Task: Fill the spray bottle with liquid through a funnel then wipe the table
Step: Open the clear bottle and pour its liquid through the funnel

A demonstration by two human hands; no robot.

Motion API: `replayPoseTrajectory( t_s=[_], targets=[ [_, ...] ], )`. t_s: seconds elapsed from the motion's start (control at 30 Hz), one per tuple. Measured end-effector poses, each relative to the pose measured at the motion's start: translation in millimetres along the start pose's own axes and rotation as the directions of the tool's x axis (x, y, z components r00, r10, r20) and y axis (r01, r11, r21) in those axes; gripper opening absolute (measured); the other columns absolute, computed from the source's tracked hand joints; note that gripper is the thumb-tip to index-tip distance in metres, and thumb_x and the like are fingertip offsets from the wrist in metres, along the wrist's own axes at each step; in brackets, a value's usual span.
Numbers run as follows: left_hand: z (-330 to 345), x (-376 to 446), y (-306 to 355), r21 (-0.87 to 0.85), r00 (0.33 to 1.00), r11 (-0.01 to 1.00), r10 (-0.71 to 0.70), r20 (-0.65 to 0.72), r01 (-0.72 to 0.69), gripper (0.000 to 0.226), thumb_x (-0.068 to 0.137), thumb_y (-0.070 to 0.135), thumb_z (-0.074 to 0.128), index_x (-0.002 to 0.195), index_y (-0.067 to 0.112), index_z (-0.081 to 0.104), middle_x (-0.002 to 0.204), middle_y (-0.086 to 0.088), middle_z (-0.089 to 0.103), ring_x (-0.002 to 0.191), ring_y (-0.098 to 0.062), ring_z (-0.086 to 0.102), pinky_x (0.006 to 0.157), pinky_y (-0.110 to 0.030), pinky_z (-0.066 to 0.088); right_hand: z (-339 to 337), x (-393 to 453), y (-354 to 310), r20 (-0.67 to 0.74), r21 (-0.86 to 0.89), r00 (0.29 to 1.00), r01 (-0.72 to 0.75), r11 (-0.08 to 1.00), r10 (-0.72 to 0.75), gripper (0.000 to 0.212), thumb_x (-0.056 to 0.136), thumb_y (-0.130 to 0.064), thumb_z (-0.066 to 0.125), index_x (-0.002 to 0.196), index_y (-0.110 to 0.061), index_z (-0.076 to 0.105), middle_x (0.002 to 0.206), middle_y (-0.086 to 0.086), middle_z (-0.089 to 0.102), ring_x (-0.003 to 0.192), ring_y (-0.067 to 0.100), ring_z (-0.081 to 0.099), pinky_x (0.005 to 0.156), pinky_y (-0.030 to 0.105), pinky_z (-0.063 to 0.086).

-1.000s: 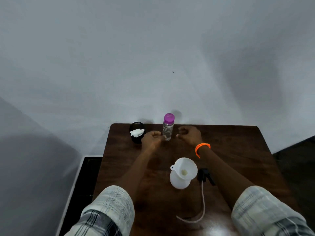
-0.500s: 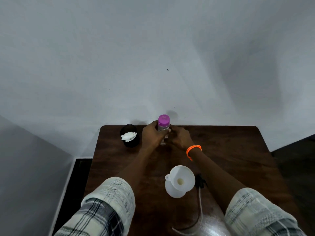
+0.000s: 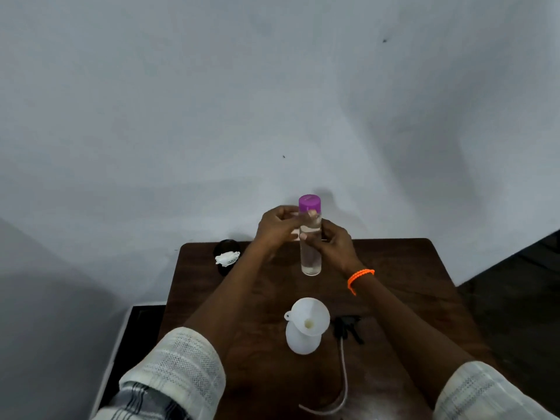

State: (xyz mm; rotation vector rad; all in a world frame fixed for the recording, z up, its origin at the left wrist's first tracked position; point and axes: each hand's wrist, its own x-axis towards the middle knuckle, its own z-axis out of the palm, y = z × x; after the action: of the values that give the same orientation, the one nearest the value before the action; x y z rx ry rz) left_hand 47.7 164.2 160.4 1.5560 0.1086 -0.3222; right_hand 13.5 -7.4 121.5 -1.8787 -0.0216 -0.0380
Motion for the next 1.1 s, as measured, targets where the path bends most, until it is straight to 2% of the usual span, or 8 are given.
replayPoseTrajectory(
  t_s=[0.1,0.17,0.33,0.43,0.53,0.7,0.93,1.1],
  targets=[
    [-5,-10,24,-0.136,0.971,0.982,0.155,0.183,-0.131,0.046,0.087,0.018,0.079,0.130,0.017,0.064,0.122,-0.002,0.073,0.116,-0.020,0.067,0.098,-0.038,0.055,-13,-11,-22,0.050,0.006,0.999,0.017,1.000,-0.017,0.031,0.084,-0.033,0.083,0.111,-0.023,0.075,0.103,-0.005,0.079,0.098,0.015,0.074,0.091,0.051,0.059],
    [-9,-17,37,-0.240,0.932,0.963,0.193,0.305,-0.121,0.049,0.092,0.005,0.069,0.139,0.011,0.057,0.131,-0.009,0.067,0.121,-0.023,0.064,0.103,-0.041,0.051,-21,-16,-37,0.090,0.011,0.995,0.032,0.999,-0.032,0.029,0.084,-0.029,0.084,0.111,-0.021,0.075,0.103,-0.002,0.079,0.099,0.017,0.074,0.093,0.050,0.058],
    [-10,-33,66,-0.387,0.837,0.917,0.284,0.467,-0.095,0.051,0.095,-0.004,0.059,0.143,0.006,0.049,0.145,-0.019,0.054,0.133,-0.033,0.053,0.110,-0.044,0.045,-39,-31,-78,0.214,0.113,0.976,0.024,0.993,-0.048,0.026,0.087,-0.014,0.080,0.112,-0.009,0.075,0.104,0.013,0.078,0.099,0.032,0.074,0.088,0.042,0.061],
    [-3,-43,75,-0.387,0.847,0.911,0.314,0.430,-0.141,0.039,0.086,0.003,0.071,0.123,0.009,0.061,0.136,-0.020,0.060,0.127,-0.034,0.057,0.104,-0.043,0.049,-41,-41,-94,0.218,0.166,0.975,0.014,0.986,-0.050,0.026,0.088,-0.005,0.077,0.113,0.000,0.072,0.104,0.021,0.076,0.097,0.033,0.075,0.080,0.034,0.060],
    [2,-52,79,-0.406,0.869,0.896,0.336,0.362,-0.177,0.028,0.087,-0.004,0.068,0.109,0.012,0.060,0.131,-0.021,0.064,0.122,-0.036,0.060,0.104,-0.047,0.047,-39,-52,-102,0.170,0.184,0.984,0.025,0.983,-0.057,0.028,0.088,-0.005,0.078,0.115,0.000,0.071,0.106,0.021,0.076,0.098,0.034,0.075,0.079,0.031,0.059],
    [11,-72,84,-0.386,0.887,0.887,0.372,0.274,-0.252,0.029,0.087,-0.006,0.068,0.106,0.012,0.055,0.124,-0.022,0.068,0.102,-0.029,0.069,0.084,-0.034,0.055,-39,-66,-104,0.079,0.143,0.994,0.057,0.988,-0.069,0.028,0.087,-0.010,0.080,0.114,-0.007,0.074,0.103,0.009,0.079,0.096,0.026,0.076,0.085,0.038,0.061],
    [19,-88,80,-0.386,0.900,0.870,0.396,0.181,-0.306,0.028,0.085,-0.004,0.073,0.099,0.014,0.055,0.113,-0.023,0.071,0.096,-0.031,0.071,0.089,-0.041,0.055,-34,-83,-108,0.021,0.100,0.998,0.049,0.994,-0.051,0.030,0.085,-0.023,0.082,0.113,-0.017,0.076,0.105,0.003,0.079,0.098,0.023,0.076,0.093,0.049,0.060],
    [19,-93,74,-0.410,0.916,0.856,0.387,0.107,-0.314,0.027,0.085,-0.002,0.074,0.095,0.014,0.055,0.114,-0.022,0.072,0.100,-0.030,0.069,0.089,-0.041,0.054,-28,-90,-113,-0.010,0.090,1.000,0.016,0.996,-0.015,0.027,0.084,-0.022,0.082,0.110,-0.017,0.077,0.101,0.001,0.080,0.094,0.021,0.077,0.093,0.049,0.060]
  ],
)
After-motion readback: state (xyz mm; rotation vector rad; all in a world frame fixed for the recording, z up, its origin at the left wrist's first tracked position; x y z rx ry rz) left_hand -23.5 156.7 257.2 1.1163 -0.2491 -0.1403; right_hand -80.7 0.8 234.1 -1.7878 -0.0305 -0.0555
